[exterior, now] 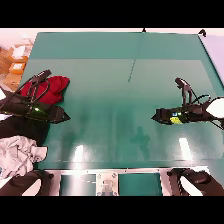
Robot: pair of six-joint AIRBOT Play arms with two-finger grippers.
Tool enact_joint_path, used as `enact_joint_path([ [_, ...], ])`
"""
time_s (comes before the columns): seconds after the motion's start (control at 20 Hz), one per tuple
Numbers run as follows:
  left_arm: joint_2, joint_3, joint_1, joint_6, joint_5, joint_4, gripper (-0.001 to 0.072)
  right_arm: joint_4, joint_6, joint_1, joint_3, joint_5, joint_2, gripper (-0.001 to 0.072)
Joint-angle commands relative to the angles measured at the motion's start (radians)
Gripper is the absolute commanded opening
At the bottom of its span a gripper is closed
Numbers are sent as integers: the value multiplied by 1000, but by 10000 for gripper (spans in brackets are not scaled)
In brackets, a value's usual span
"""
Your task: Fold the shirts.
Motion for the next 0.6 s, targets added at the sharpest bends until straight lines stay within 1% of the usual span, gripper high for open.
enact_joint_path([
  [0.0,0,-1,0,0,-1,1,23,0,1,1,-3,0,1,19],
  [0.45,1,0,0,0,0,0,23,0,1,1,-6,0,1,19],
  [0.55,1,0,0,0,2,0,24,1,1,1,-6,-19,1,19],
])
